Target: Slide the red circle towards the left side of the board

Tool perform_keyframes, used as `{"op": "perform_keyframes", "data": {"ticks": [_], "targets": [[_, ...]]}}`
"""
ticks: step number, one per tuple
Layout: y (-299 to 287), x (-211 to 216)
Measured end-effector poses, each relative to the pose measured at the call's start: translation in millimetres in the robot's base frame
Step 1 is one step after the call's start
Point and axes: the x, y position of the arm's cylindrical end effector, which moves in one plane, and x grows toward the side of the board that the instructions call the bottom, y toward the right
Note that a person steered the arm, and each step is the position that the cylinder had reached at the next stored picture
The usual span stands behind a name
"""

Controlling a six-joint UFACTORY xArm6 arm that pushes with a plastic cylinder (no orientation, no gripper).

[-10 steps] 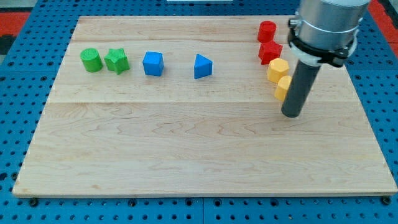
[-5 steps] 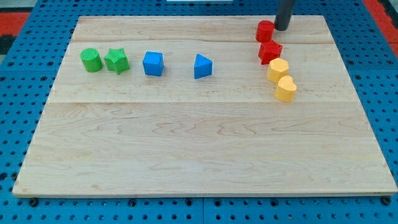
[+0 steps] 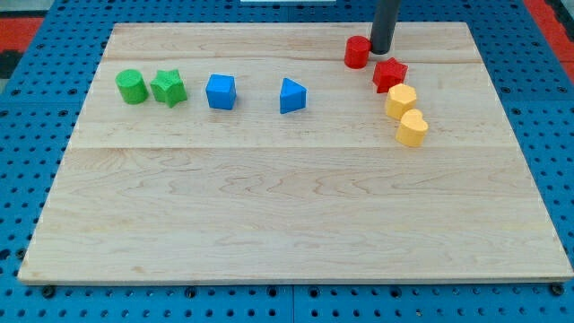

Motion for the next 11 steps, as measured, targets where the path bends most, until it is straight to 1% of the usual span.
{"op": "perform_keyframes", "data": {"ticks": [5,7,8,9,10,11], "targets": [[-1,6],[-34,8],[-48,-3],[-114,0],[-153,18],[-64,24]]}}
